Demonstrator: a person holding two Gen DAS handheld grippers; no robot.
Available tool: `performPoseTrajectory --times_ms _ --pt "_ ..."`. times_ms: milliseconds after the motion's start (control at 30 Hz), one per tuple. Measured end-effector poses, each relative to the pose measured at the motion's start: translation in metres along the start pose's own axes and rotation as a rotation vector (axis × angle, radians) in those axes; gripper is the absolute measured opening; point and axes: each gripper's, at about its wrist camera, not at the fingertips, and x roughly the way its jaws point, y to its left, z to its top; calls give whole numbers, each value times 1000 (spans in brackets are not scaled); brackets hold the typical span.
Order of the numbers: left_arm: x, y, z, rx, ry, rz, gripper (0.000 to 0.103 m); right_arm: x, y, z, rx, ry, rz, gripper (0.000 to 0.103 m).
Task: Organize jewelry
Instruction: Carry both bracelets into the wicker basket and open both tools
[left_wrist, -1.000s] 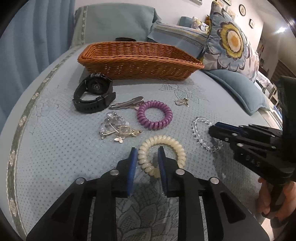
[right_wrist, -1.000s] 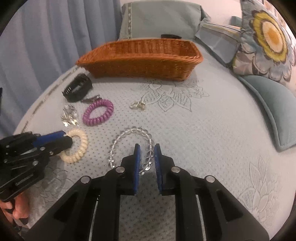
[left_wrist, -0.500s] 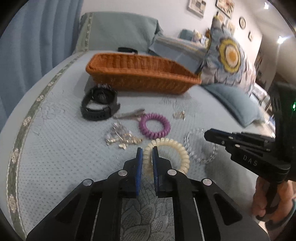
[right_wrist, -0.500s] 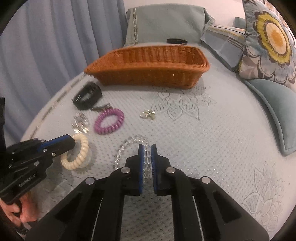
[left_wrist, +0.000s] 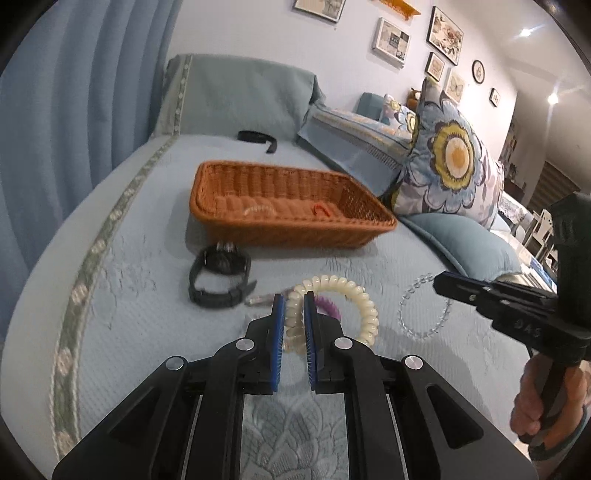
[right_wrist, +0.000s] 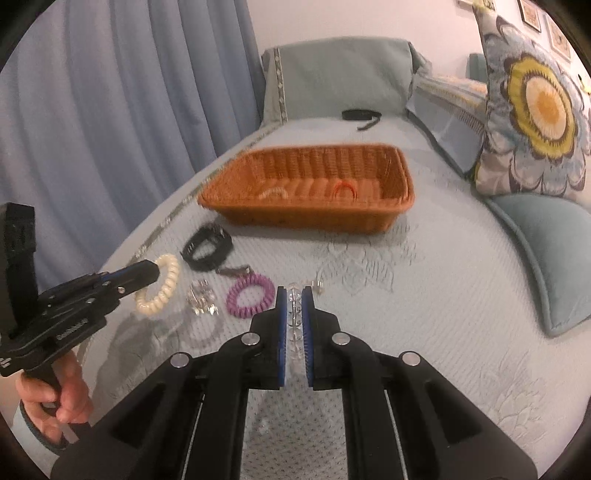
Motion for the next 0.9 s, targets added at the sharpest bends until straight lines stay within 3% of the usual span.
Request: performPoseTrajectory --times_ms 267,533,900 --pt "13 -6 58 90 -70 21 9 -1 1 60 -43 -105 -16 6" --pt "74 11 110 65 -45 44 9 62 -8 124 -47 -135 32 6" --pt "157 31 122 55 68 89 9 172 -47 128 85 46 63 6"
